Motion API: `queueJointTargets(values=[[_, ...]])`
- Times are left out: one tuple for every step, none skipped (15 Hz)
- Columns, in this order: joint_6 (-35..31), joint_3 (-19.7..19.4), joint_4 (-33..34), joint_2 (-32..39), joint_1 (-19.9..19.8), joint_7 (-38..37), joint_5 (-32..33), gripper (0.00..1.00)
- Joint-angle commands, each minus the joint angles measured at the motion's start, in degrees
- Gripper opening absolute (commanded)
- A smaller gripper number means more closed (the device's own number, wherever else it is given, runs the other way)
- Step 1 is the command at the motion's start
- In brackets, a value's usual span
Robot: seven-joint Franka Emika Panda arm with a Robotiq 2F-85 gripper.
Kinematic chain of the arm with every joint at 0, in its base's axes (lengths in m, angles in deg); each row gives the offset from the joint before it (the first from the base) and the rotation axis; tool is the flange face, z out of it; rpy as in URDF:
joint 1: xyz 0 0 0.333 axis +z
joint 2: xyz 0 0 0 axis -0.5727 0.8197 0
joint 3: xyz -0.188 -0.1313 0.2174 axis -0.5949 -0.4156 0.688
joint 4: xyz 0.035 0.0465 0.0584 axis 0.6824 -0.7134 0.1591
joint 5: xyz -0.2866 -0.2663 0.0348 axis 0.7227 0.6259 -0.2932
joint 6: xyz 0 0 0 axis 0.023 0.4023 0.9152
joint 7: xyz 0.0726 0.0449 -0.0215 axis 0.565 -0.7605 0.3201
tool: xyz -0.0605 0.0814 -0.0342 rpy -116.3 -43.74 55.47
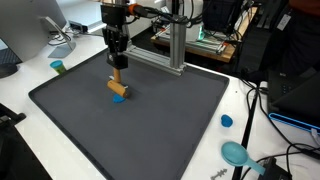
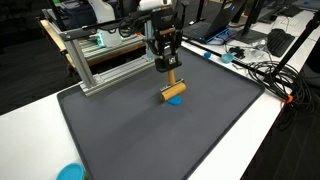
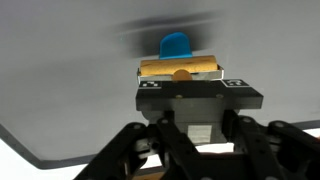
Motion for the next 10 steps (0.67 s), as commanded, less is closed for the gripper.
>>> queueJointTargets(values=[[-0.1,0.4,0.0,0.8,0.2,0.5,-0.8,0.21],[0.2,0.7,0.2,1.3,0.1,0.8,-1.3,0.21],[-0.6,0.7,0.4,2.1,0.2,0.7,-1.3,0.21],[-2.0,0.7,0.6,3.0,0.2,0.5,-1.2,0.21],[-2.0,0.8,0.9,3.5,0.2,0.5,-1.3,0.21],[-2.0,0.1,1.3,4.0,0.5,-0.5,0.1,0.21],[-2.0,-0.1,1.5,4.3,0.6,-0.6,0.4,0.21],[-2.1,-0.3,1.7,4.7,0.7,-0.8,0.7,0.21],[-1.3,-0.4,2.0,5.1,0.7,-1.1,1.0,0.21],[-0.7,-0.6,2.1,5.5,0.8,-1.3,1.4,0.21]])
